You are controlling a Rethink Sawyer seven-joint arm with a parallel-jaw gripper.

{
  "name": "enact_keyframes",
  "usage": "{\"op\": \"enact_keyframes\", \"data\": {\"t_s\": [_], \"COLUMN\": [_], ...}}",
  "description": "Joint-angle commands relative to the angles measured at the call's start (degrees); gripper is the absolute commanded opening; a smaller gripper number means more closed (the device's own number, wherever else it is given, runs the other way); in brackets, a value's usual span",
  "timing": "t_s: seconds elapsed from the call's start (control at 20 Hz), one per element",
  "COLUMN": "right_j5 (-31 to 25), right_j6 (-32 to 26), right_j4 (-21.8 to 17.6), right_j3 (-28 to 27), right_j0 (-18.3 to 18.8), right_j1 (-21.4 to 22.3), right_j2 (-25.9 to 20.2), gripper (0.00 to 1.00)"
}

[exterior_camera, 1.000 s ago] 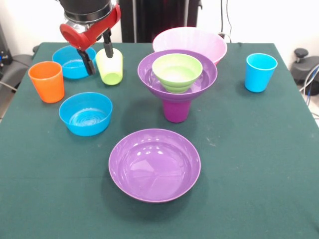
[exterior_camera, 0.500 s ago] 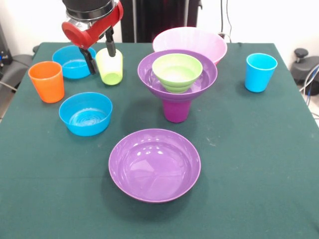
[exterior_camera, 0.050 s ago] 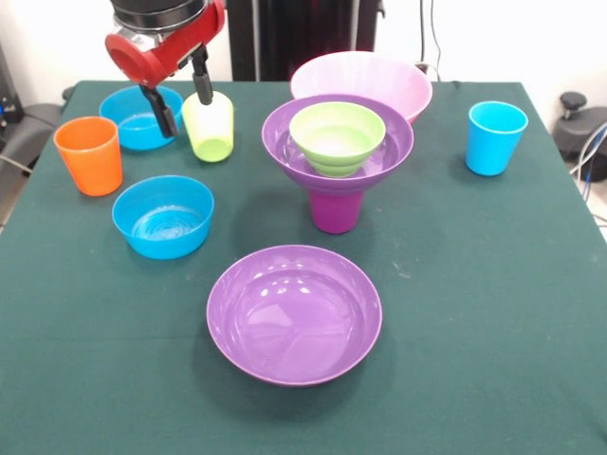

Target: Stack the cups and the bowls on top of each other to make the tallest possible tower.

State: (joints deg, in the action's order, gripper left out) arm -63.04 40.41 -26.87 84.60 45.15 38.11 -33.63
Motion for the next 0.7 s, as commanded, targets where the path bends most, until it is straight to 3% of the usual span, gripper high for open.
{"op": "enact_keyframes", "data": {"t_s": [0.05,0.7], "right_j5": [-5.71,-5.94], "right_j6": [-11.63,-11.65], "right_j4": [-2.36,-2.88], "right_j3": [-1.71,-3.2], "right_j0": [-0.19,0.75], "right_j1": [-1.62,-2.69], "right_j2": [-3.14,-3.74], "gripper": [1.0,1.0]}}
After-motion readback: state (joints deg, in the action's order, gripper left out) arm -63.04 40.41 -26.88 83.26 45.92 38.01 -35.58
